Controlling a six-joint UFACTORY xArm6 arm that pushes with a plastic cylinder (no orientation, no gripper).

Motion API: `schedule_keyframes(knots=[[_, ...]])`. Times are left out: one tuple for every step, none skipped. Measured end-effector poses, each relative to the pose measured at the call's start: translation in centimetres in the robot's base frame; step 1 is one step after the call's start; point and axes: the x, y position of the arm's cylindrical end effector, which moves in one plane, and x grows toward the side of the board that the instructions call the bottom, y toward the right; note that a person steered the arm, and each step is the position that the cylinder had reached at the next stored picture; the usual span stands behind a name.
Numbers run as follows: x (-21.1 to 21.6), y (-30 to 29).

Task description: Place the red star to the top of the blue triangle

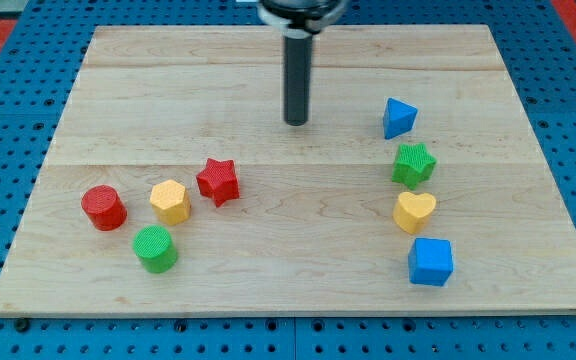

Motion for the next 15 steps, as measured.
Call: schedule_keyframes(knots=[[8.9, 3.4], [13.8, -1.4], [7.7, -6.8], [3.5, -8.2], [6.4, -5.1], [8.2, -9.8], [5.1, -14.7], [-0.8, -15.0], [-1.6, -18.6], [-5.1, -20.3], [-4.3, -12.0], [-4.4, -4.3], [-2.0, -4.0], [-2.7, 0.6], [-8.1, 1.6]])
